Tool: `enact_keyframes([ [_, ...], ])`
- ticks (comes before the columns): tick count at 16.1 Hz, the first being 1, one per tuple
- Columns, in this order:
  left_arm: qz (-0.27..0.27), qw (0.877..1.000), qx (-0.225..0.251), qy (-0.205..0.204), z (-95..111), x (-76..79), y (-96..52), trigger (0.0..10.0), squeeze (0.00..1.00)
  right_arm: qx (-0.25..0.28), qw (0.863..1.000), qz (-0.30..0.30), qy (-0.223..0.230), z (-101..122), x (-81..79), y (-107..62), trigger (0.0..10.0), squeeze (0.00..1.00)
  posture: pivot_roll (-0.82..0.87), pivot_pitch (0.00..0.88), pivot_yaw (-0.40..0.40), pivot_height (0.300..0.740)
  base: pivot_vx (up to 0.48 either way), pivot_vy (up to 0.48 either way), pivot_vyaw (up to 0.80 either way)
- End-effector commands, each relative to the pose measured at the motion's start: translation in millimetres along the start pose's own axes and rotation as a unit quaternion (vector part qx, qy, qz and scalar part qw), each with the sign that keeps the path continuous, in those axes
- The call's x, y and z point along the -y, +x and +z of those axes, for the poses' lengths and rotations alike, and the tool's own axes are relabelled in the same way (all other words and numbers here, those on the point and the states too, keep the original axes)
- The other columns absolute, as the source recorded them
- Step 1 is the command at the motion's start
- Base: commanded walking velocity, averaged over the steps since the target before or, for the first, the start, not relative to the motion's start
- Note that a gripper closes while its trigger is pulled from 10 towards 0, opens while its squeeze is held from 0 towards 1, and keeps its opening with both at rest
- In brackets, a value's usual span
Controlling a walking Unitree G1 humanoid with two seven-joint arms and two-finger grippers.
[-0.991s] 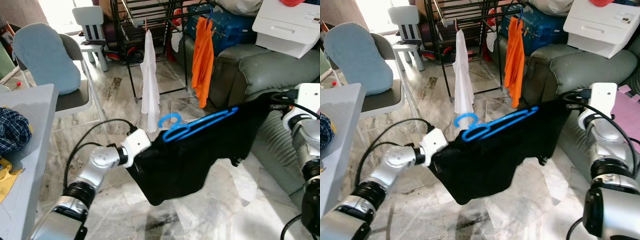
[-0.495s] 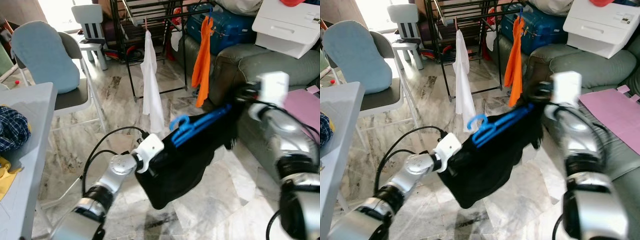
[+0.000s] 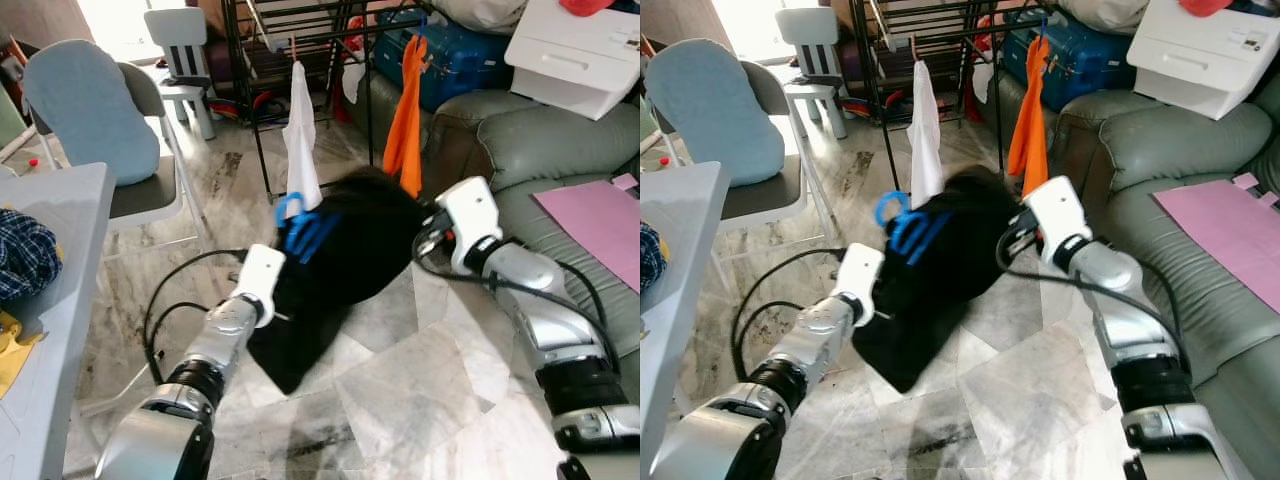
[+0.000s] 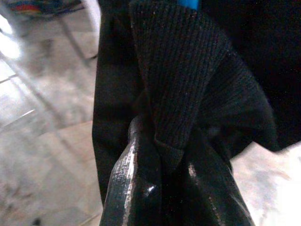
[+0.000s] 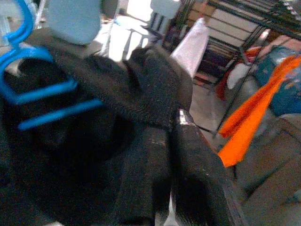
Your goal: Hang hanger
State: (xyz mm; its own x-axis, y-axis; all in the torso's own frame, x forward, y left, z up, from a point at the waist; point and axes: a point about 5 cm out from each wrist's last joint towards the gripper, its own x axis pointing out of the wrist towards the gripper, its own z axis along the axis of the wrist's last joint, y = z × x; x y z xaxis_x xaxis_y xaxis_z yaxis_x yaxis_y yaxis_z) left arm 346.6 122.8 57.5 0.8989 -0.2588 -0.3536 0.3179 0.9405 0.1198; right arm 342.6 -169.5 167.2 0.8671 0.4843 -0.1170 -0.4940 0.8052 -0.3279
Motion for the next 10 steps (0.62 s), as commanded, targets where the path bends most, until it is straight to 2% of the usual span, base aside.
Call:
enact_keyframes([
  [1, 0.055, 0.998, 0.016, -0.02, 12, -19.9, 0.1, 0.0, 0.0, -0.005, 1.0, 0.018, -0.004, 1, -4.3, -3.6, 0.0, 0.0, -0.2, 0.0, 0.021, 0.74, 0.0, 0.0, 0.0],
  [3, 0.067, 0.997, 0.016, -0.035, 11, -22.6, -0.2, 0.0, 0.0, -0.005, 0.997, 0.074, 0.015, -2, -27.5, -5.7, 0.0, 0.0, -0.2, 0.0, 0.021, 0.74, 0.0, 0.0, 0.0],
  [5, 0.078, 0.996, 0.018, -0.045, 13, -24.8, -0.2, 0.0, 0.0, -0.011, 0.988, 0.149, 0.033, -7, -53.3, -11.3, 0.0, 0.0, -0.2, 0.0, 0.02, 0.74, 0.0, 0.0, 0.0],
  [6, 0.083, 0.995, 0.021, -0.054, 15, -26.4, 0.2, 0.0, 0.0, -0.039, 0.977, 0.199, 0.062, -19, -70.4, -20.7, 0.0, 0.0, -0.2, 0.0, 0.018, 0.74, 0.0, 0.0, 0.0],
  [8, 0.087, 0.994, 0.026, -0.061, 19, -28.4, 0.7, 0.0, 0.0, -0.086, 0.962, 0.253, 0.059, -44, -88.2, -36.8, 0.0, 0.0, -0.2, 0.0, 0.016, 0.74, 0.0, 0.0, 0.0],
  [10, 0.086, 0.994, 0.034, -0.066, 22, -29.1, 1.0, 0.0, 0.0, -0.116, 0.96, 0.252, 0.038, -59, -91.3, -42.1, 0.0, 0.0, -0.2, 0.0, 0.018, 0.74, 0.0, 0.0, 0.0],
])
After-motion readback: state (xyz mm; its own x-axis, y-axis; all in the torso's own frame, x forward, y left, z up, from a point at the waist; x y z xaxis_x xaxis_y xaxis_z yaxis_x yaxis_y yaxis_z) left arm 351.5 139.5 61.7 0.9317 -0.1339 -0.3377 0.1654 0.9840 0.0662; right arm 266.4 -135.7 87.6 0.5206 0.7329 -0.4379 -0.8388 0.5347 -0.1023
